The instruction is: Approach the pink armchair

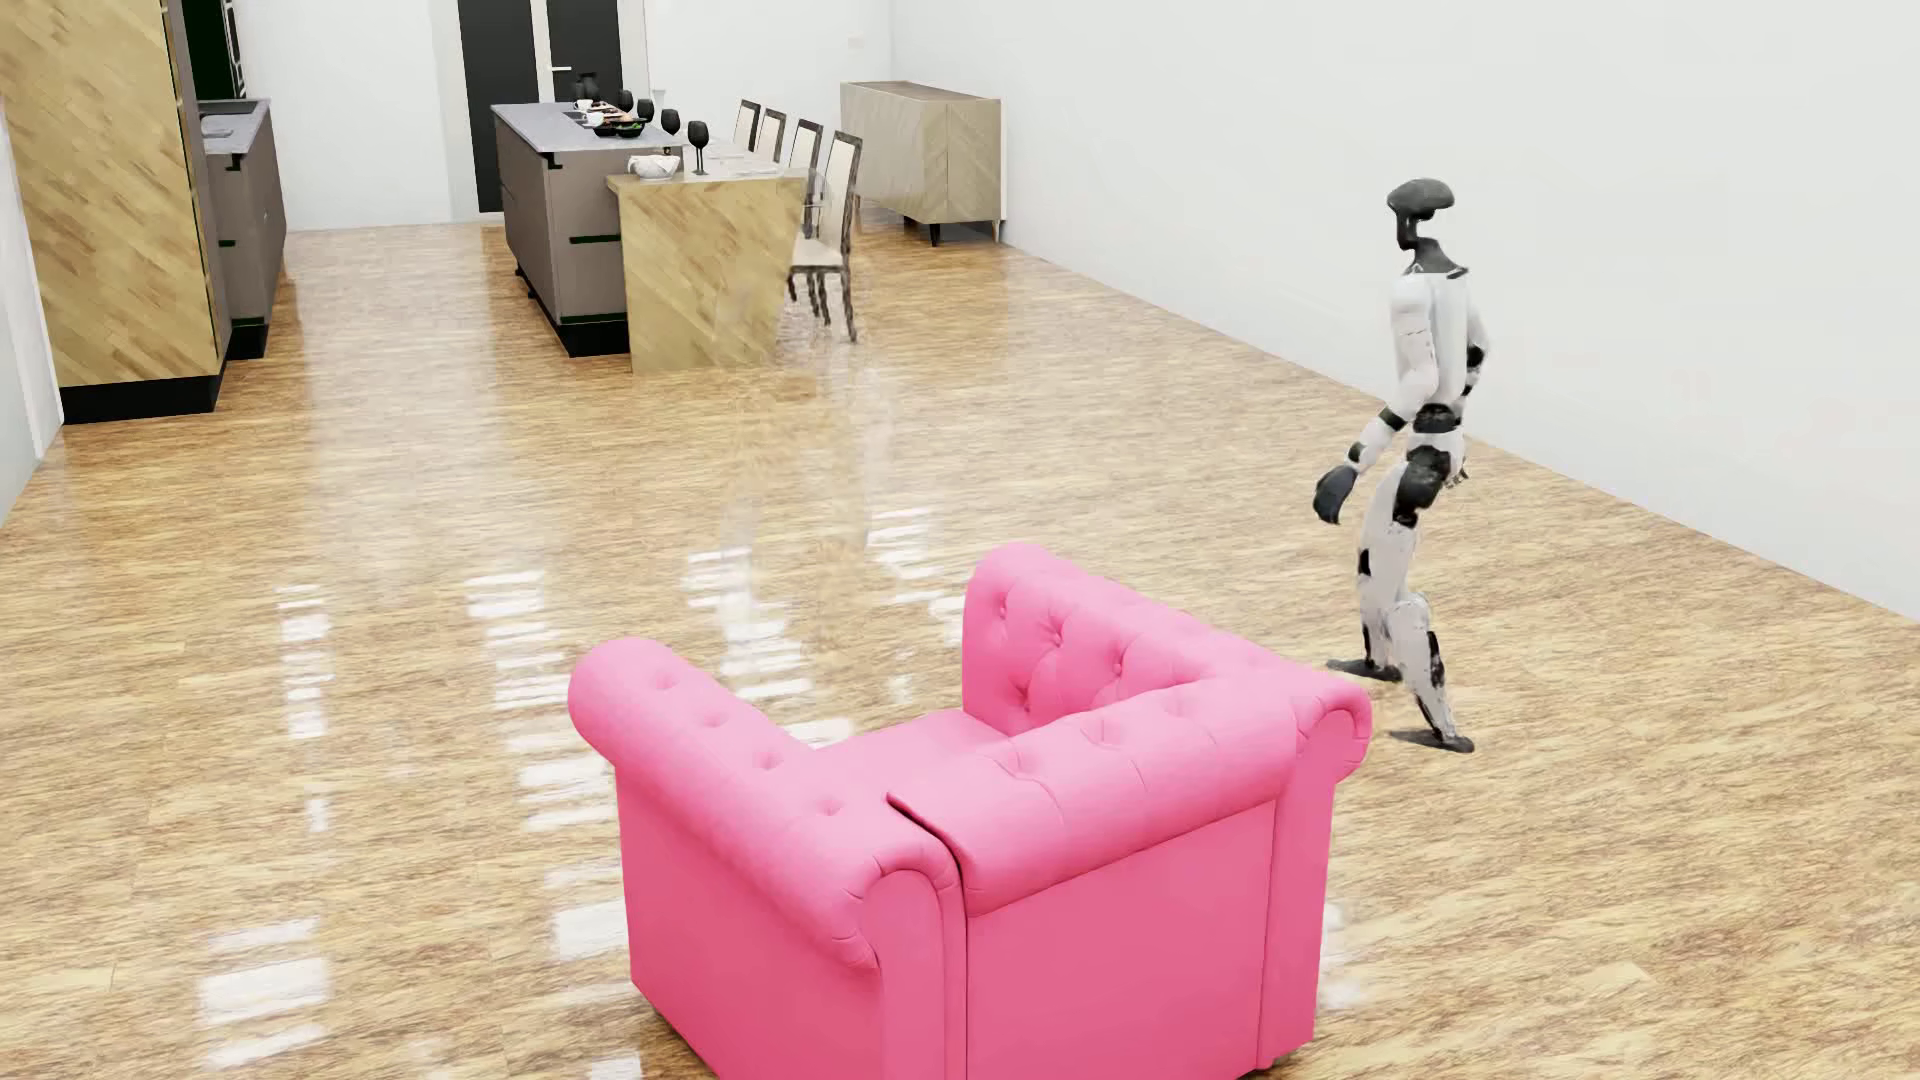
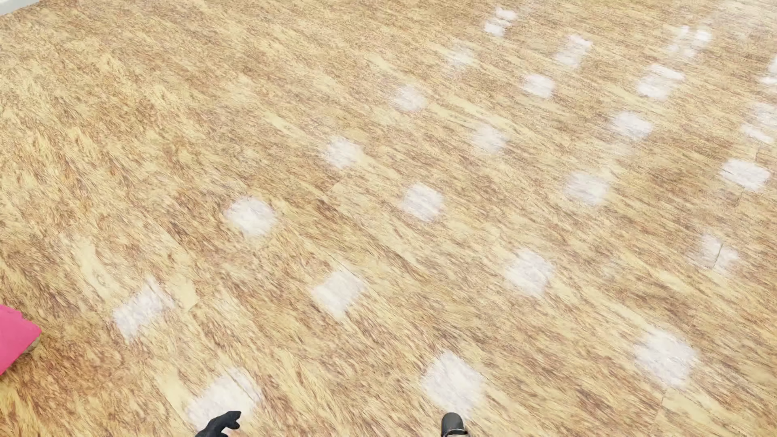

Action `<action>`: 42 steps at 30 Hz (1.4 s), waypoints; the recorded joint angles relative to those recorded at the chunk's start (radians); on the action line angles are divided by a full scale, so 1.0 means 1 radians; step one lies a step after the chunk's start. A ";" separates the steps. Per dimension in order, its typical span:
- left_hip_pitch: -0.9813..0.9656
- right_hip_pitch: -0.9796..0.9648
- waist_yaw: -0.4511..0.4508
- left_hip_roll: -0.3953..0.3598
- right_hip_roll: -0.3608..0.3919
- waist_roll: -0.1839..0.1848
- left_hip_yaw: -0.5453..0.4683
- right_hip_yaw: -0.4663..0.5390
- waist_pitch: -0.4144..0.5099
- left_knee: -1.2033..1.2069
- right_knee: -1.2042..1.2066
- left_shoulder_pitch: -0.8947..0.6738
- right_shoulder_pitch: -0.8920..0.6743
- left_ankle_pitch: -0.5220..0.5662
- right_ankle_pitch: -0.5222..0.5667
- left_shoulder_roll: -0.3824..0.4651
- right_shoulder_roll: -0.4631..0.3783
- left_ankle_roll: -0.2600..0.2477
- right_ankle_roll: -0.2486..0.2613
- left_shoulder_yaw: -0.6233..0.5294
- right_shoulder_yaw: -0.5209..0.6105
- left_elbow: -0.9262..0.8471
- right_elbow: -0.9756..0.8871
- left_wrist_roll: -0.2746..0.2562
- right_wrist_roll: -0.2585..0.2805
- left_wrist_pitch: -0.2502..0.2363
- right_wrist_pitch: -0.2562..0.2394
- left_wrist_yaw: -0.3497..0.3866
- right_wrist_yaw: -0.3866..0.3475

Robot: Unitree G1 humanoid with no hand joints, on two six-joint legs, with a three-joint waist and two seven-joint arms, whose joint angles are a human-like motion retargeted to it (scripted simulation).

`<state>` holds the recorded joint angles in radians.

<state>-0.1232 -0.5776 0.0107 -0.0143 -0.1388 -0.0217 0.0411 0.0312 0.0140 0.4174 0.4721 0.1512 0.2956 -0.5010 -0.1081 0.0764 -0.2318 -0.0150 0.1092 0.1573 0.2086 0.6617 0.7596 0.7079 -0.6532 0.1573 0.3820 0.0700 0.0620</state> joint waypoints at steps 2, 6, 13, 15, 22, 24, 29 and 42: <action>0.008 0.038 0.004 0.044 0.014 0.007 -0.034 -0.059 -0.001 0.060 0.042 0.013 -0.019 -0.007 -0.038 0.014 0.016 -0.019 -0.036 -0.005 -0.016 0.017 -0.009 -0.004 -0.008 0.016 0.005 -0.006 -0.020; -0.173 0.144 0.018 0.103 0.051 0.037 -0.135 -0.166 0.013 0.497 0.060 0.073 -0.105 0.270 -0.139 0.004 0.021 -0.065 -0.063 -0.007 0.002 0.048 -0.039 -0.017 -0.072 0.054 -0.008 -0.022 -0.054; -0.537 0.361 0.073 0.209 0.060 0.077 0.120 -0.347 0.018 0.609 -0.007 0.149 -0.246 0.303 -0.273 0.000 -0.051 -0.063 -0.080 -0.009 0.005 0.043 -0.239 -0.013 -0.084 0.070 -0.076 -0.083 -0.070; -0.563 0.422 0.083 0.179 0.067 0.077 0.205 -0.394 0.010 0.386 -0.032 0.160 -0.278 0.310 -0.317 -0.007 -0.052 -0.121 -0.073 0.024 -0.002 0.036 -0.305 -0.029 -0.059 0.081 -0.089 -0.063 -0.083; -0.446 0.557 0.107 0.119 0.039 0.058 0.367 -0.412 -0.010 0.093 0.100 0.220 -0.403 0.275 -0.278 -0.057 0.001 0.191 0.040 0.041 0.090 0.081 -0.144 -0.020 -0.012 0.102 -0.053 -0.079 -0.117; -0.385 0.485 0.108 0.096 -0.007 0.050 0.347 -0.345 -0.007 0.110 0.331 0.209 -0.380 0.213 -0.054 -0.063 0.017 0.173 0.107 0.021 0.114 0.100 -0.024 0.003 -0.001 0.100 -0.029 -0.102 -0.097; -0.205 0.134 0.057 0.033 -0.098 0.021 0.263 -0.241 0.005 0.028 0.834 0.111 -0.256 0.139 0.031 -0.020 0.006 0.097 0.031 -0.029 0.116 0.050 0.116 0.041 0.027 0.041 -0.004 -0.082 0.007; -0.190 0.076 0.017 0.202 0.083 0.054 -0.031 -0.148 0.023 0.646 0.082 0.132 -0.111 0.347 -0.080 0.004 0.043 0.030 -0.068 0.017 0.038 -0.097 0.027 -0.070 -0.058 0.016 0.018 0.073 -0.027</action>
<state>-0.3128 -0.5011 0.0281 0.1874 -0.0559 0.0328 0.0101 -0.1172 0.0373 1.0638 0.5538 0.2837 0.1844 -0.1545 -0.1881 0.0803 -0.1885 0.0152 0.0410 0.1747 0.2461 0.5647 0.7869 0.6376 -0.7114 0.1733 0.4001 0.1433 0.0350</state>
